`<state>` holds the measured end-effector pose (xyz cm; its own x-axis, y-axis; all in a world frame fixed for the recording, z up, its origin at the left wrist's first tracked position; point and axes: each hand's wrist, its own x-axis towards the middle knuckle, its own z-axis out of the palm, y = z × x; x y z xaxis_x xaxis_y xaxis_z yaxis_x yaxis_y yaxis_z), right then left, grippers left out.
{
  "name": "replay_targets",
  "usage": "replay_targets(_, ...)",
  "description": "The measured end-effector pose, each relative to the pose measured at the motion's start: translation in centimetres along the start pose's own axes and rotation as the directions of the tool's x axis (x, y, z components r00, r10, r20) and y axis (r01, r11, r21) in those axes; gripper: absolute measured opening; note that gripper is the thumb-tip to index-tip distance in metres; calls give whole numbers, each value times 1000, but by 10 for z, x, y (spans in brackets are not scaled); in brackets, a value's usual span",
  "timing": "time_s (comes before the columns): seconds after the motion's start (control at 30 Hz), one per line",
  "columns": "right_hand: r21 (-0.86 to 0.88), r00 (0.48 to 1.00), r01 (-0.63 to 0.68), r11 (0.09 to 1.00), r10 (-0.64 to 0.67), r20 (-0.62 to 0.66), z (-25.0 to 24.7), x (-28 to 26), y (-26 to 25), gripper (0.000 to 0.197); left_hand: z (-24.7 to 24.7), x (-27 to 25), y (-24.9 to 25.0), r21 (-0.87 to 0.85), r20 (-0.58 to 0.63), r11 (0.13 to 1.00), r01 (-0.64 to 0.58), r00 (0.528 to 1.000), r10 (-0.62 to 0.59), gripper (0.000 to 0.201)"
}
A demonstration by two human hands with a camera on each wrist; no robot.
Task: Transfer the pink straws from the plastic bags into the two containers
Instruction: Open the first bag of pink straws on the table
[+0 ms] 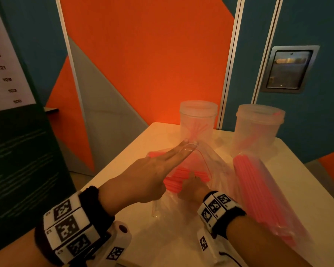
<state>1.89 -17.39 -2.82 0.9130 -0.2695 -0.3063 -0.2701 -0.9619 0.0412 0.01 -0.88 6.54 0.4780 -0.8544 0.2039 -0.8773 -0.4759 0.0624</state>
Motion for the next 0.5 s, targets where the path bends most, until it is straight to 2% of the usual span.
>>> replay_targets(0.13, -70, 999, 31, 997, -33, -22, 1, -10, 4, 42, 1, -1, 7, 69, -69, 997, 38, 997, -33, 116)
replay_targets(0.23, -30, 999, 49, 998, -49, 17, -1, -19, 4, 33, 6, -2, 14, 109, -243, 994, -7, 969, 33, 116)
replay_targets(0.27, -45, 999, 41, 998, -41, -6, -1, -26, -4, 32, 9, -2, 17, 149, -338, 989, -12, 939, 62, 109)
replay_targets(0.3, -44, 992, 8, 999, -14, -128, 3, -33, -23, 30, 12, -3, 23, 188, -438, 982, -8, 894, 91, 95)
replay_targets(0.33, -7, 966, -89, 996, 85, -246, -3, -44, -38, 29, 14, -5, 33, 222, -529, 974, -47, 833, 161, 73)
replay_targets(0.37, 99, 978, -131, 986, 145, -152, -18, -77, -40, 26, 17, -9, 44, 272, -589, 952, -138, 759, 278, 47)
replay_targets(0.4, 196, 953, -131, 972, 178, -244, -25, -88, -38, 23, 24, -12, 54, 316, -595, 912, -261, 694, 405, 22)
replay_targets(0.43, 237, 979, -124, 964, 157, -129, -25, -87, -34, 20, 33, -16, 63, 320, -554, 875, -364, 678, 484, 12)
replay_targets(0.47, 125, 994, -86, 988, 93, -49, -19, -72, -31, 22, 40, -20, 70, 267, -468, 847, -460, 706, 531, 17)
replay_targets(0.5, 86, 999, 35, 996, -33, -22, -14, -51, -19, 24, 45, -21, 74, 211, -319, 864, -457, 803, 503, 15)
